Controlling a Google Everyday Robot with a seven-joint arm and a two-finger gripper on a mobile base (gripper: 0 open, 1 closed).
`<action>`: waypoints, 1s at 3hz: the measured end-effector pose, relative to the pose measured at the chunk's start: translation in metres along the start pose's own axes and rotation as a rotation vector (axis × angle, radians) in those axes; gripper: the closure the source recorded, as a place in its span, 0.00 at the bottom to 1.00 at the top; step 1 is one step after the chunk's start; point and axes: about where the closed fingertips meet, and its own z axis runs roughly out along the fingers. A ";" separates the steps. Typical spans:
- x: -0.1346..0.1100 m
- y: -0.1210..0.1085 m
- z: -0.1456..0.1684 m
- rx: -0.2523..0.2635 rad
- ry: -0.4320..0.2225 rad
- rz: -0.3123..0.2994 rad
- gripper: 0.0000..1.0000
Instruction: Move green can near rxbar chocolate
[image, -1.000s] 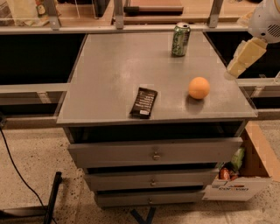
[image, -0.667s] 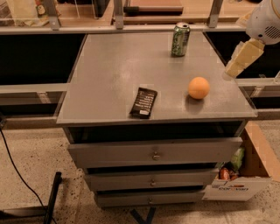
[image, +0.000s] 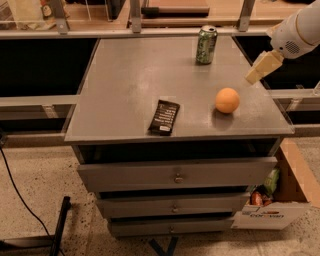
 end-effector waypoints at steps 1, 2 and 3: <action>0.000 0.000 0.000 0.000 0.000 0.000 0.00; -0.009 0.001 0.028 0.018 0.017 0.008 0.00; -0.025 -0.009 0.054 0.046 -0.037 0.045 0.00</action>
Offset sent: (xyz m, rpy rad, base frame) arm 0.0442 0.0423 -0.0383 -0.0375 -0.0174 -0.0665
